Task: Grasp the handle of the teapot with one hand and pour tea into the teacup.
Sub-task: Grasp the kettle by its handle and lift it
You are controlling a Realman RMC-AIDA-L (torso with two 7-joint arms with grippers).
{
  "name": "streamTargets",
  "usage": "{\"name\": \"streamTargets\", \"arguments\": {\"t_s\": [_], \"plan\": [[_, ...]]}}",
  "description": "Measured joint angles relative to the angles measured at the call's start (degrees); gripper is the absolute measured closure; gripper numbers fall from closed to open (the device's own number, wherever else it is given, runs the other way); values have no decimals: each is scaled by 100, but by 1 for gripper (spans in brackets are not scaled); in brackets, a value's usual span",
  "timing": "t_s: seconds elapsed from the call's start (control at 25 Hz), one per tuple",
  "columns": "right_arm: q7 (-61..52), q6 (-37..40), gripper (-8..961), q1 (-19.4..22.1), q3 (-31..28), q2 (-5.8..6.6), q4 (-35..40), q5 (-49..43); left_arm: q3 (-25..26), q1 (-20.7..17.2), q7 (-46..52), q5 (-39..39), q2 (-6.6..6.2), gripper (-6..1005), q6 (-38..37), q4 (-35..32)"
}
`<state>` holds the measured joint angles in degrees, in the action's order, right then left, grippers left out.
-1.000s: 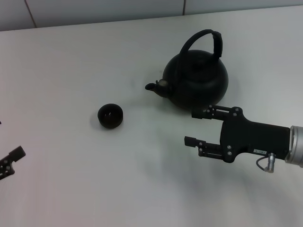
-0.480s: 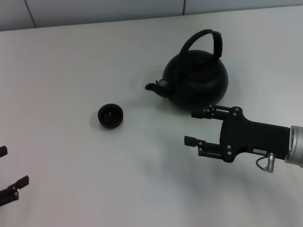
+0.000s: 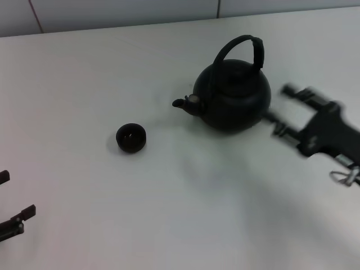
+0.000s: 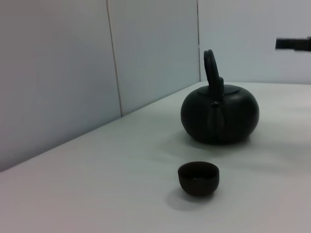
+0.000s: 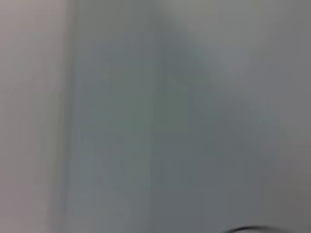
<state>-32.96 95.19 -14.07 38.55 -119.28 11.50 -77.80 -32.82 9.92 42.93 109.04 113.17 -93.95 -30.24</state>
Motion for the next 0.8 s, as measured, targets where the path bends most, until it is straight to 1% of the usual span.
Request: {"name": "streamTargets", "arguments": {"t_s": [0.04, 0.12, 0.24, 0.32, 0.4, 0.52, 0.6, 0.8], "plan": [[0, 0, 289, 0, 0, 0, 0, 0, 0, 0, 0, 0, 0, 140, 0, 0], [271, -110, 289, 56, -256, -3, -378, 466, 35, 10, 1, -2, 9, 140, 2, 0], [475, -519, 289, 89, -723, -4, -764, 887, 56, 17, 2, -4, 16, 140, 8, 0], [488, -809, 289, 73, -842, -4, -820, 935, 57, 25, 7, -7, 16, 140, 11, 1], [492, -1117, 289, 22, -756, 5, -801, 911, 57, 38, 47, -13, 15, 140, 11, 1], [497, -1210, 289, -17, -648, 10, -781, 903, 57, 48, 67, -16, 15, 140, 11, 1], [500, -1284, 289, -69, -454, 17, -729, 898, 57, 53, 73, -16, 14, 140, 11, 1], [501, -1467, 290, -191, -286, 25, -665, 898, 110, 63, 75, -16, 22, 140, 7, 1]]}}
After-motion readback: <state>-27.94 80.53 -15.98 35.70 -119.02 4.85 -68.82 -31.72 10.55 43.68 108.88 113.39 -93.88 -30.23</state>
